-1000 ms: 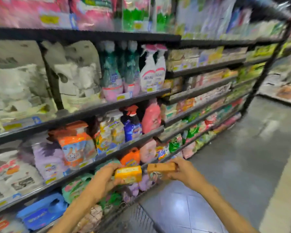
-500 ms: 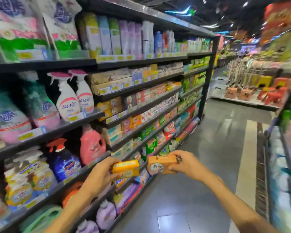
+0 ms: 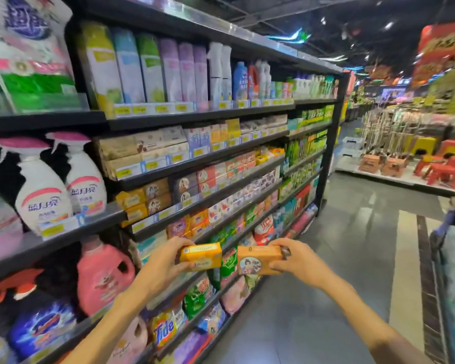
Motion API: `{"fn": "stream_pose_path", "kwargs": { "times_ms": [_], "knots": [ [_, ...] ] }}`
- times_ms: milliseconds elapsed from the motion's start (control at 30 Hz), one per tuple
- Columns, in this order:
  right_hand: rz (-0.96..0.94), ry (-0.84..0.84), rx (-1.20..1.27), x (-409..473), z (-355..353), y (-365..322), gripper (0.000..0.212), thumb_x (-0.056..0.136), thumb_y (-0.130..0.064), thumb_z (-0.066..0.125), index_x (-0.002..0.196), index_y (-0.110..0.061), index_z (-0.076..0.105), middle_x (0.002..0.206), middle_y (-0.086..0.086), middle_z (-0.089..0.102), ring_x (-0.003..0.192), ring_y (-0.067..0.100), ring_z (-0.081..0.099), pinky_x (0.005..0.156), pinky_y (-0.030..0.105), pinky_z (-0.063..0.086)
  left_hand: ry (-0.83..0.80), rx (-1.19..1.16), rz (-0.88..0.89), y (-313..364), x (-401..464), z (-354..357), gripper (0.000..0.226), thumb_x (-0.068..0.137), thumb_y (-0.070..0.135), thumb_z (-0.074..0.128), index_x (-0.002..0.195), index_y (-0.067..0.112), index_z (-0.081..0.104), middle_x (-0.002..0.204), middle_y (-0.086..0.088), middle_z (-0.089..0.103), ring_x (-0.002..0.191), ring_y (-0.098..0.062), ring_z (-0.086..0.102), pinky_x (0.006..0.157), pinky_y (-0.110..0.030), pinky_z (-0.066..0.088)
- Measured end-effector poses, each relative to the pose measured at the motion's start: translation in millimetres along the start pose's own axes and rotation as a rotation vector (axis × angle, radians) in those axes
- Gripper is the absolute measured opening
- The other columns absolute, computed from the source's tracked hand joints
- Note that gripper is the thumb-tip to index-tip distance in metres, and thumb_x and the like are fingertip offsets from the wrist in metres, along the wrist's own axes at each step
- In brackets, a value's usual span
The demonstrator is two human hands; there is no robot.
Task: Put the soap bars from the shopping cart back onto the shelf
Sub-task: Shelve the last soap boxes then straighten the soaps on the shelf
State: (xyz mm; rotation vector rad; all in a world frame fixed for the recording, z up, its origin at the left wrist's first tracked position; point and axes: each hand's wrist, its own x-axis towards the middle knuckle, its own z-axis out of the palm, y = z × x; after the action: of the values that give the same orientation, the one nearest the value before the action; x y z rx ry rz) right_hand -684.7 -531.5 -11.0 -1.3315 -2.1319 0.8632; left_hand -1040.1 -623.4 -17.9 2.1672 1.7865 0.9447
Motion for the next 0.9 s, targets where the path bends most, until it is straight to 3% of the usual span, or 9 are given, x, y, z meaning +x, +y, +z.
{"fn": "stream_pose_path", "kwargs": {
  "times_ms": [133, 267, 367, 533, 633, 767, 900],
  "knots": [
    [-0.023, 0.002, -0.035, 82, -4, 3, 0.049, 0.072, -0.037, 0.083, 0.116, -0.038, 0.059, 0.098, -0.014, 0.065, 0.093, 0.002, 0.062, 0.082, 0.025, 0.052, 0.063, -0.009, -0.070, -34, 57, -3, 0.045, 0.076, 0.031, 0.082, 0.114, 0.036, 0.058, 0.104, 0.020, 0.060, 0.097, 0.004, 0.056, 0.084, -0.023, 0.047],
    [-0.063, -0.051, -0.035, 158, 2, -10, 0.048, 0.076, -0.026, 0.083, 0.115, -0.037, 0.057, 0.099, -0.017, 0.063, 0.090, -0.005, 0.060, 0.066, 0.009, 0.046, 0.067, 0.018, -0.121, -67, 96, -14, 0.042, 0.080, 0.029, 0.079, 0.114, 0.038, 0.057, 0.103, 0.023, 0.057, 0.097, 0.007, 0.053, 0.081, -0.016, 0.043],
    [-0.095, -0.120, -0.006, 211, 17, -17, 0.050, 0.077, -0.026, 0.082, 0.119, -0.035, 0.056, 0.106, -0.013, 0.064, 0.097, -0.001, 0.061, 0.068, 0.013, 0.048, 0.101, 0.068, -0.163, -88, 110, -26, 0.040, 0.082, 0.028, 0.078, 0.114, 0.038, 0.056, 0.102, 0.021, 0.055, 0.095, 0.007, 0.051, 0.079, -0.013, 0.039],
    [-0.216, -0.244, -0.015, 291, 55, -38, 0.050, 0.078, -0.029, 0.081, 0.122, -0.035, 0.057, 0.110, -0.012, 0.065, 0.099, 0.005, 0.062, 0.081, 0.026, 0.054, 0.190, 0.143, -0.308, -120, 112, -46, 0.043, 0.082, 0.030, 0.077, 0.113, 0.044, 0.052, 0.107, 0.024, 0.055, 0.100, 0.005, 0.053, 0.085, -0.020, 0.044],
    [-0.310, -0.295, -0.012, 330, 78, -56, 0.053, 0.078, -0.030, 0.081, 0.124, -0.034, 0.056, 0.109, -0.013, 0.065, 0.095, -0.001, 0.061, 0.072, 0.018, 0.050, 0.272, 0.175, -0.376, -127, 111, -56, 0.040, 0.083, 0.027, 0.075, 0.116, 0.036, 0.056, 0.109, 0.020, 0.056, 0.101, 0.002, 0.054, 0.087, -0.022, 0.045],
    [-0.389, -0.366, 0.004, 373, 102, -66, 0.059, 0.073, -0.036, 0.084, 0.125, -0.032, 0.058, 0.102, -0.008, 0.069, 0.088, 0.005, 0.067, 0.071, 0.028, 0.057, 0.357, 0.241, -0.456, -134, 114, -62, 0.040, 0.086, 0.029, 0.073, 0.123, 0.030, 0.057, 0.117, 0.016, 0.056, 0.108, -0.003, 0.054, 0.090, -0.024, 0.045],
    [-0.443, -0.421, 0.020, 400, 109, -72, 0.054, 0.075, -0.033, 0.083, 0.122, -0.039, 0.058, 0.105, -0.011, 0.068, 0.091, 0.002, 0.066, 0.067, 0.022, 0.055, 0.377, 0.378, -0.532, -135, 131, -56, 0.047, 0.086, 0.032, 0.072, 0.129, 0.027, 0.054, 0.125, 0.009, 0.057, 0.115, -0.012, 0.054, 0.097, -0.031, 0.046]
  ]
}}
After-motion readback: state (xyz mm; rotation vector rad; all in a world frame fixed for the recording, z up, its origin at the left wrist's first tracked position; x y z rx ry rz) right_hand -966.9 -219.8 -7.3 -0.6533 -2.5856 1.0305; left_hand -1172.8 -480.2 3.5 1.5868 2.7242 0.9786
